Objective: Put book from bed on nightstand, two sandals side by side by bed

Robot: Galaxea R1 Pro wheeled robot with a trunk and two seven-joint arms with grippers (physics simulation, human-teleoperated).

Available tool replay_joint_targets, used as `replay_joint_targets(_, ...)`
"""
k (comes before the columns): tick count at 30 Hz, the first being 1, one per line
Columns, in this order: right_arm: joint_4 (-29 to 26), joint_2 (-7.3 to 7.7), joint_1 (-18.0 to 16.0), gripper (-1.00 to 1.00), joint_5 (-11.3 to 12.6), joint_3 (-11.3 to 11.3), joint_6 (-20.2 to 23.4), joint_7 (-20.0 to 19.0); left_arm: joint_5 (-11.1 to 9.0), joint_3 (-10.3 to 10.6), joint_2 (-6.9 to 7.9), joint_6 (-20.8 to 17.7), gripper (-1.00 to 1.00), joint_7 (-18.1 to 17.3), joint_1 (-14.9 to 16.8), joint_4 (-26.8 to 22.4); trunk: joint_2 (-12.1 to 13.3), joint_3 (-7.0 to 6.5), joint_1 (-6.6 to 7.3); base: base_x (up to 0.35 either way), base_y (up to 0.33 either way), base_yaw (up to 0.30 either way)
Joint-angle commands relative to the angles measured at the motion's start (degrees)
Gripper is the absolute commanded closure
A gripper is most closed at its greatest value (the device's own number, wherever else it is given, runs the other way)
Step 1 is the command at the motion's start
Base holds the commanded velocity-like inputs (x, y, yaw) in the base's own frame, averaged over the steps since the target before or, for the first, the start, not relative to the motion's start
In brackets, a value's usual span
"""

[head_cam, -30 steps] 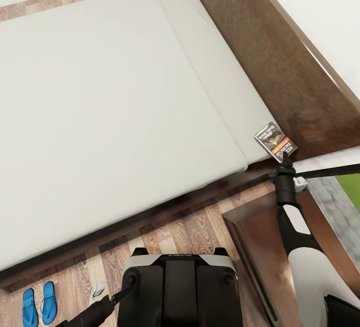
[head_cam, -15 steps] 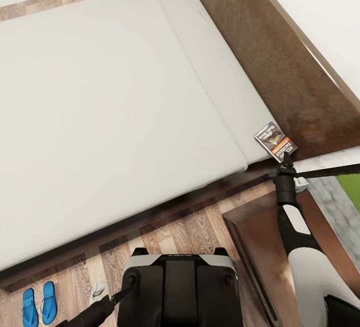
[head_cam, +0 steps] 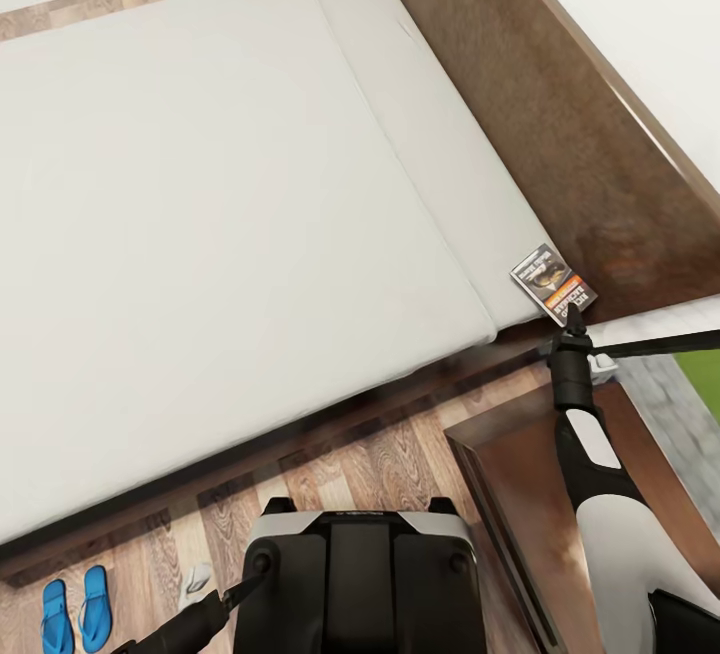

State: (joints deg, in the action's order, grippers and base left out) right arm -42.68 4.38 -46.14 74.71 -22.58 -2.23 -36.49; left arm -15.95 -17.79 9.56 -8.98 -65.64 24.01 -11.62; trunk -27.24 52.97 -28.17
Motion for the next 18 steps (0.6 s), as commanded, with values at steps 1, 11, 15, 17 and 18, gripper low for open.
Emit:
replay_joint_targets(1,0.06,0.02,-0.03,-1.00,0.43,0.08,-0.05,-0.25,-0.48,0.21,0.02,-0.60,-1.00,-0.18,0.00,0.02,-0.49,0.23,-0.25,0.000,0.000,0.000)
replay_joint_targets(11,0.06,-0.01,-0.04,-1.00,0.40,0.08,-0.10,-0.25,-0.48,0.21,0.02,-0.60,-1.00,-0.18,-0.01,0.02,-4.50,2.02,-2.44,0.000,0.000,0.000)
replay_joint_targets(15,0.06,-0.06,-0.02,-1.00,0.36,0.09,-0.13,-0.25,-0.50,0.21,0.02,-0.60,-1.00,-0.19,-0.01,0.02,-6.10,2.74,-3.32,0.000,0.000,0.000)
replay_joint_targets(17,0.06,-0.06,-0.01,-1.00,0.35,0.08,-0.14,-0.25,-0.54,0.21,0.02,-0.60,-1.00,-0.19,-0.01,0.02,-6.90,3.10,-3.76,0.000,0.000,0.000)
replay_joint_targets(18,0.06,-0.07,-0.01,-1.00,0.35,0.08,-0.16,-0.25,-0.55,0.21,0.02,-0.60,-1.00,-0.19,-0.01,0.02,-7.31,3.28,-3.98,0.000,0.000,0.000)
